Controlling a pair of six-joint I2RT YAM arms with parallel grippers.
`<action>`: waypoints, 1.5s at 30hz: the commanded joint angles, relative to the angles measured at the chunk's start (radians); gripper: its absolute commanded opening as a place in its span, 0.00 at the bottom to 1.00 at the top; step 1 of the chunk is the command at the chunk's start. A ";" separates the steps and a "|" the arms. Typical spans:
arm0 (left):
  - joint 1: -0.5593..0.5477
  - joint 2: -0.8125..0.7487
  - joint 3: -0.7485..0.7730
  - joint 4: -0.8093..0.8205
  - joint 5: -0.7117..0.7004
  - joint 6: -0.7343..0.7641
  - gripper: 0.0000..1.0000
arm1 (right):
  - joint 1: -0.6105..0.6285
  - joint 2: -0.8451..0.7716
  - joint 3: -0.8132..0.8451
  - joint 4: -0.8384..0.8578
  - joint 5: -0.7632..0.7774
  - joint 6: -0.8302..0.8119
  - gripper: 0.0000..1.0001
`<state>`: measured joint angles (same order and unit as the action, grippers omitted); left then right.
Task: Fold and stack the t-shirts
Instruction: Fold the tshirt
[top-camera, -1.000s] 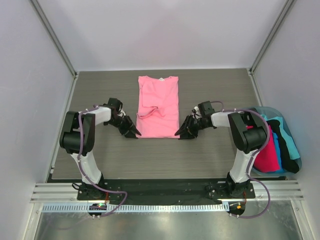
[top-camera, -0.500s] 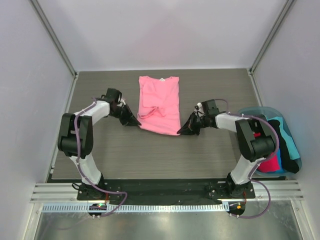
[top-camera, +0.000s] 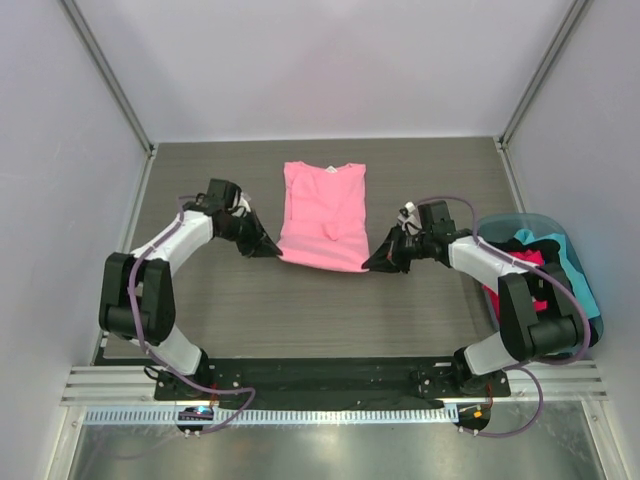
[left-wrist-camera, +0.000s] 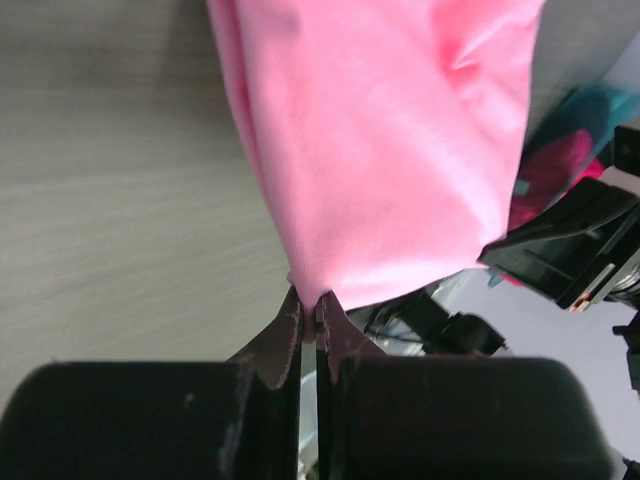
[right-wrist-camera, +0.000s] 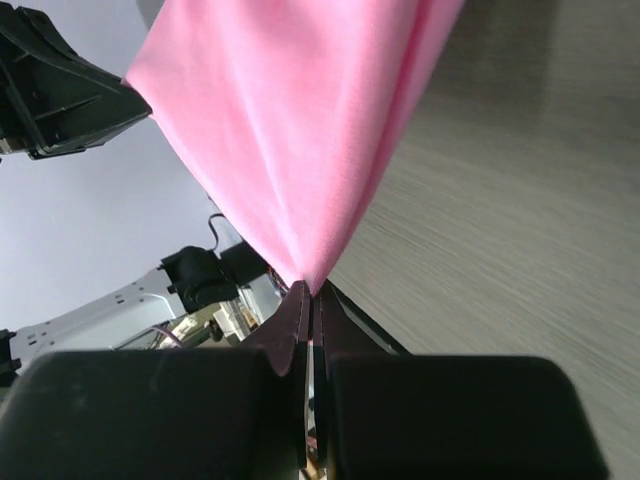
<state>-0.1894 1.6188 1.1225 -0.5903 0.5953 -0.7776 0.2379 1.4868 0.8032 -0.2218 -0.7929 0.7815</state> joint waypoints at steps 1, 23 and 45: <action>-0.012 -0.075 -0.059 -0.060 0.006 0.017 0.00 | 0.000 -0.072 -0.047 -0.053 -0.031 -0.028 0.01; -0.031 -0.112 0.040 -0.071 -0.014 0.049 0.00 | 0.001 -0.141 0.048 -0.083 -0.029 -0.067 0.01; 0.016 0.418 0.620 0.030 -0.046 0.138 0.00 | -0.120 0.449 0.663 0.148 -0.016 -0.102 0.01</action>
<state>-0.1806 1.9873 1.6535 -0.5953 0.5629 -0.6846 0.1265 1.8713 1.3613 -0.1234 -0.8078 0.7074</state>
